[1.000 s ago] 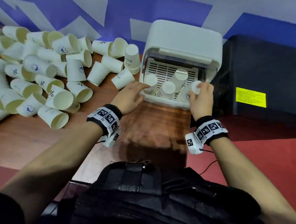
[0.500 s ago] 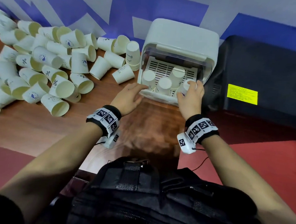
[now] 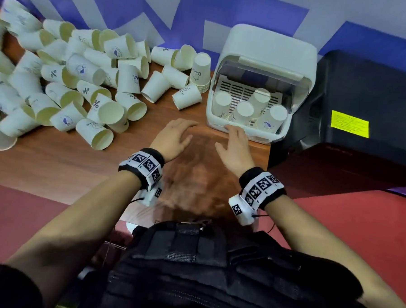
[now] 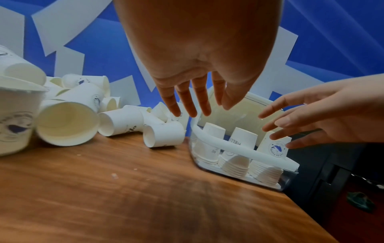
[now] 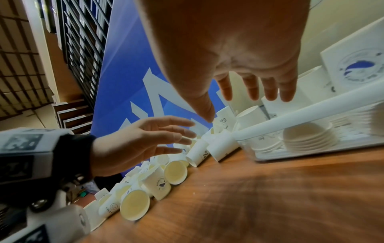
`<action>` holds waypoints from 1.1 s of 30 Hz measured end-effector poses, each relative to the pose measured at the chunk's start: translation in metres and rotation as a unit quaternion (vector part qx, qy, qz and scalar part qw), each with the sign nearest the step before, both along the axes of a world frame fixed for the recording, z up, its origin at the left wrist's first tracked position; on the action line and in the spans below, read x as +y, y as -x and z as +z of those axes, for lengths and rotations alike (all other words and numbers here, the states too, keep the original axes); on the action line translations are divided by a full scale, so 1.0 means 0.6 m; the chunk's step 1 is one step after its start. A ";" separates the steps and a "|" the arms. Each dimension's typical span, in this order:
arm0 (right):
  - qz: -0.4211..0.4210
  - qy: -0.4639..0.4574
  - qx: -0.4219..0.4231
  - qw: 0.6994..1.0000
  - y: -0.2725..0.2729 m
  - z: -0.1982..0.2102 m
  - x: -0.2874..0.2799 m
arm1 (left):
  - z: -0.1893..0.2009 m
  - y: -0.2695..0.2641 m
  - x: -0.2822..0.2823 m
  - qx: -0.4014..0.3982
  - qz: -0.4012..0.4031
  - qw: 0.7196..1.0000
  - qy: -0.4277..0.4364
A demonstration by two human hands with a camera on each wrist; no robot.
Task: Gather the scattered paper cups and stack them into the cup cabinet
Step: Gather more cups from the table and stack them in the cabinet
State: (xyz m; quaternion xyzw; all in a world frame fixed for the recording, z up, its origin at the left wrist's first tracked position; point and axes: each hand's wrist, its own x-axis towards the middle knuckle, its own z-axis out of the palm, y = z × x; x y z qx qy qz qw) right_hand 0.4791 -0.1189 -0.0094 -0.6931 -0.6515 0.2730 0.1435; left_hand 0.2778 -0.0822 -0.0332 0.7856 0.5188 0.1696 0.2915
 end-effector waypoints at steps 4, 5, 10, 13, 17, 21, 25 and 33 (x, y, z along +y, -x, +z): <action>0.007 0.040 -0.013 0.999 0.069 0.004 -0.005 | -0.011 0.079 0.011 -0.001 -0.025 1.000 -0.001; 0.005 0.055 -0.020 0.998 0.084 0.005 -0.008 | -0.013 0.100 0.015 0.000 -0.032 0.999 0.004; -0.052 0.082 -0.021 0.995 0.143 0.000 -0.037 | -0.012 0.186 0.040 0.016 -0.072 0.997 0.033; -0.098 0.089 -0.022 0.991 0.166 -0.001 -0.063 | -0.011 0.213 0.049 0.024 -0.108 0.993 0.042; -0.146 0.086 -0.005 0.986 0.204 0.001 -0.082 | -0.016 0.239 0.054 0.002 -0.141 0.989 0.039; -0.154 0.087 0.011 0.984 0.255 -0.003 -0.071 | -0.024 0.272 0.051 -0.020 -0.153 0.988 0.020; -0.138 0.095 0.035 0.985 0.313 -0.013 -0.038 | -0.035 0.331 0.060 -0.009 -0.124 0.992 0.023; -0.010 0.072 0.055 0.996 0.428 -0.043 0.052 | -0.049 0.462 0.084 0.026 -0.046 0.998 0.023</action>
